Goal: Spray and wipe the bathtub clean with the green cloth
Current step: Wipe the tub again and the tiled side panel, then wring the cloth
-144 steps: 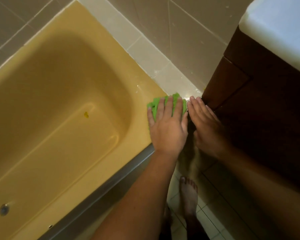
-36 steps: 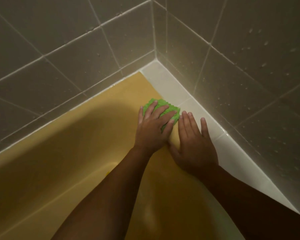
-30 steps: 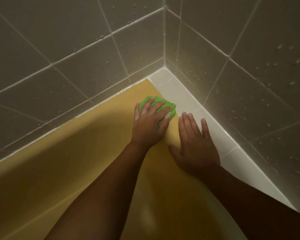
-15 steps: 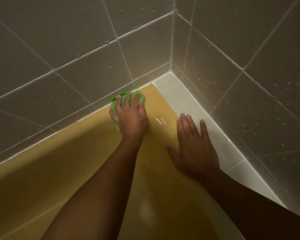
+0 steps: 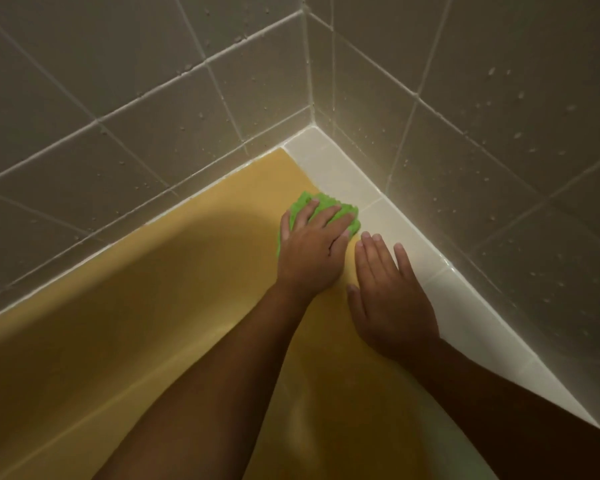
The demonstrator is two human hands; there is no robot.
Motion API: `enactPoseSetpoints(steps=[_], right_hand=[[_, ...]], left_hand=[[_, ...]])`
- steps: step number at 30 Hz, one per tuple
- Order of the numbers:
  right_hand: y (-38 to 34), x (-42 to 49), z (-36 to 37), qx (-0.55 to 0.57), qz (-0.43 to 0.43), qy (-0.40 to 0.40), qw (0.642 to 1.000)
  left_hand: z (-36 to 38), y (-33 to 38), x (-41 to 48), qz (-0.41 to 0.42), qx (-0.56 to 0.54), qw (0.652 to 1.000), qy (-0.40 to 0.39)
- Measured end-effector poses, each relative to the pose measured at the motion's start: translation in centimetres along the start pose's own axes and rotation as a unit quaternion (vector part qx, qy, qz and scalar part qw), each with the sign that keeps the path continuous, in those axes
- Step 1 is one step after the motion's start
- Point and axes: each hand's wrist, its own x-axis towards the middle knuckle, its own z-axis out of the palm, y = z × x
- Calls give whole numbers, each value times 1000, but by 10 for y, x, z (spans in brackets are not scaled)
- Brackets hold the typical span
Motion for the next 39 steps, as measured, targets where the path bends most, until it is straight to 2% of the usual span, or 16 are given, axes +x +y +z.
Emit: enactPoseSetpoints(steps=[17, 27, 33, 36, 39], right_hand=[[37, -175, -2, 1, 41, -3, 999], [87, -313, -1, 35, 27, -15, 999], [112, -347, -3, 38, 13, -27, 999], [119, -355, -1, 95, 6, -27, 995], [119, -360, 1, 217, 27, -9, 976]], left_hand=[[34, 101, -133, 29, -55, 997, -34], [56, 203, -232, 24, -41, 998, -46], [59, 236, -276, 41, -5, 997, -62], [59, 246, -290, 58, 21, 995, -74], [58, 256, -301, 76, 32, 994, -72]])
